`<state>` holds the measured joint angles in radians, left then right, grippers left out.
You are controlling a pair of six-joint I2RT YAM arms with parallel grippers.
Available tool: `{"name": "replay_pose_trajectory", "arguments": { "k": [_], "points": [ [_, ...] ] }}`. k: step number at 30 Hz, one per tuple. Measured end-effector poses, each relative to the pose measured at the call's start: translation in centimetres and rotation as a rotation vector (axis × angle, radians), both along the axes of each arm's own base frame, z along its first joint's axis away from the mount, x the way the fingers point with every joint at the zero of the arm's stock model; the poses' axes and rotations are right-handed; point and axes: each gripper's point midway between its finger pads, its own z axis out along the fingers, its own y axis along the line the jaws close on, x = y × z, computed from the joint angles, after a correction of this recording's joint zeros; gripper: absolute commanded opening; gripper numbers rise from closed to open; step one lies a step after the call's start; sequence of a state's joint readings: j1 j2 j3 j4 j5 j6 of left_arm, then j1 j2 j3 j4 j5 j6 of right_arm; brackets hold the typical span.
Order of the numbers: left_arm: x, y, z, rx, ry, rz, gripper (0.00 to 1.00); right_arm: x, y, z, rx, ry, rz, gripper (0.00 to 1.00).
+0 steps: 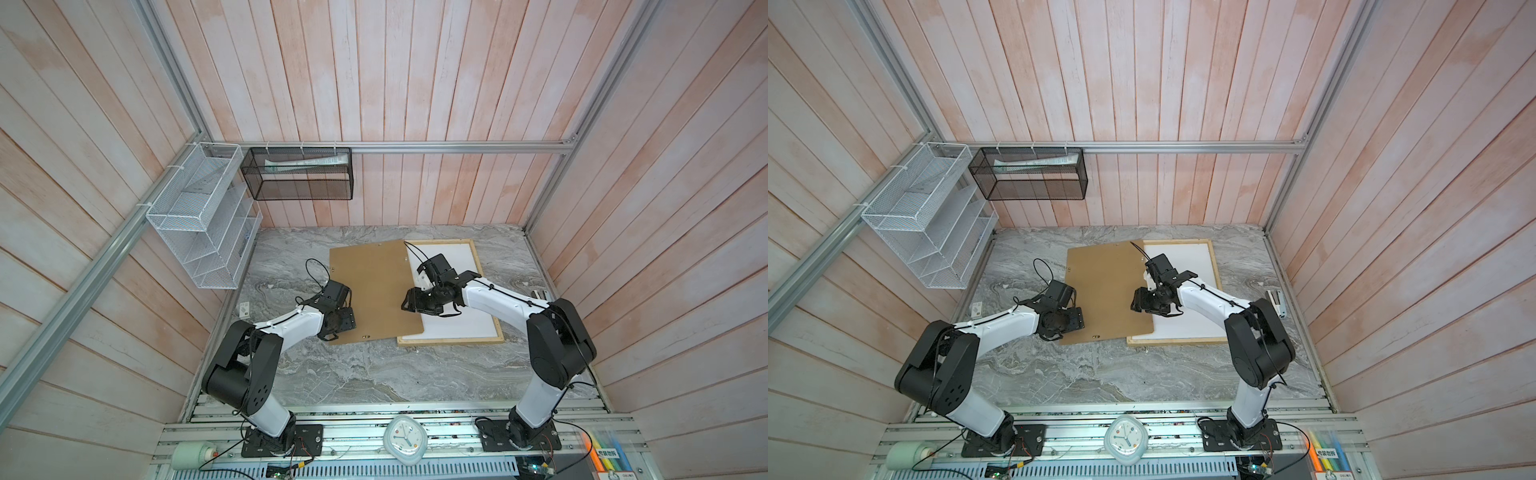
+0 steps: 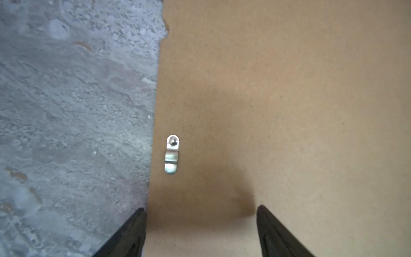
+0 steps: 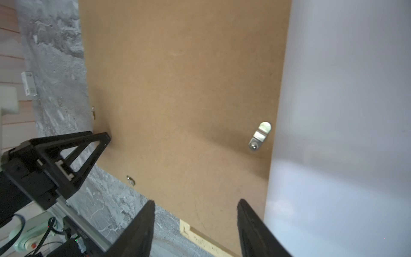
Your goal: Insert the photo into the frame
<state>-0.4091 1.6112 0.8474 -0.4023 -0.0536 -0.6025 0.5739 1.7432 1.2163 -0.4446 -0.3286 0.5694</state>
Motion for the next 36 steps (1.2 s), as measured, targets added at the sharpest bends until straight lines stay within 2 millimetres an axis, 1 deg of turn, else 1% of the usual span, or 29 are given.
{"name": "replay_pose_trajectory", "arguments": {
  "k": [2,4,7,9,12,19,24,29,36],
  "points": [
    [-0.1,-0.1,0.0,-0.002,0.003,-0.003,0.79,0.3,-0.5,1.3,0.040,-0.038,-0.011,0.67],
    [-0.1,-0.1,0.0,-0.002,0.007,-0.004,0.79,0.8,-1.4,2.2,0.070,-0.066,-0.031,0.67],
    [-0.1,-0.1,0.0,-0.007,0.012,-0.002,0.79,1.7,-2.8,2.4,0.096,-0.086,-0.060,0.67],
    [-0.1,0.0,0.1,-0.013,0.014,0.001,0.79,2.1,-3.6,1.8,0.107,-0.091,-0.068,0.65],
    [0.0,0.3,0.1,-0.019,0.014,0.007,0.79,1.9,-4.2,0.8,0.123,-0.087,-0.054,0.63],
    [0.2,0.6,0.1,-0.019,0.013,0.016,0.79,1.3,-4.2,-1.1,0.176,-0.093,-0.006,0.55],
    [0.2,0.7,0.1,-0.020,0.013,0.017,0.78,0.7,-4.3,-3.1,0.207,-0.058,0.008,0.49],
    [0.2,0.7,0.1,-0.020,0.013,0.016,0.77,0.1,-3.8,-3.9,0.249,-0.043,0.031,0.45],
    [0.4,0.5,0.1,-0.028,0.010,0.013,0.75,-0.7,-3.2,-4.6,0.306,-0.019,0.052,0.43]
  ]
}}
